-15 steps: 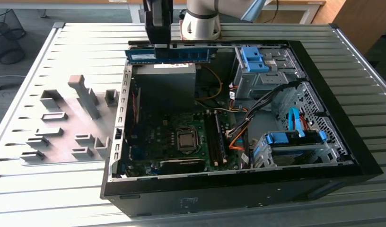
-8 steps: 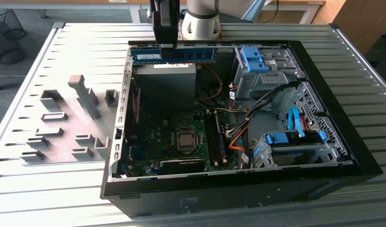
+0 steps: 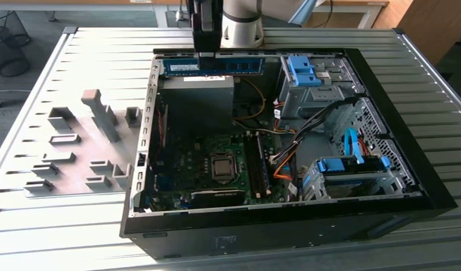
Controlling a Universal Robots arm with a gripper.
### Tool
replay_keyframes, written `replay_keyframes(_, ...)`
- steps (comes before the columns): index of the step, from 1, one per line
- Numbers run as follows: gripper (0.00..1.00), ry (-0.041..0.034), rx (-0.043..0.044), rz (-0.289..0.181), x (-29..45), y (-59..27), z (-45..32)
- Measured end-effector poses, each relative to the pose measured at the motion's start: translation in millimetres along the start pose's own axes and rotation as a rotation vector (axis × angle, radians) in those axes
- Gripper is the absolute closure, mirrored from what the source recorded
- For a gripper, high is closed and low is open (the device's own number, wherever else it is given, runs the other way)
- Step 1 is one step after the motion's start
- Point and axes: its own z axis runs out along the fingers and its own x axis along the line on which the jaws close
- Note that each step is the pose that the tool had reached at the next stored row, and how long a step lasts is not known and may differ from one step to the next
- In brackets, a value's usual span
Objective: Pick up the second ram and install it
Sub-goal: 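Pick up the second ram and move it above second insertion slot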
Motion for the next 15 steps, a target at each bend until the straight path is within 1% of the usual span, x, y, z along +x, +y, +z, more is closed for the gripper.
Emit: replay_keyframes(15,0.86,-0.0001,0.0,0.002,0.0,-14.9,-0.2)
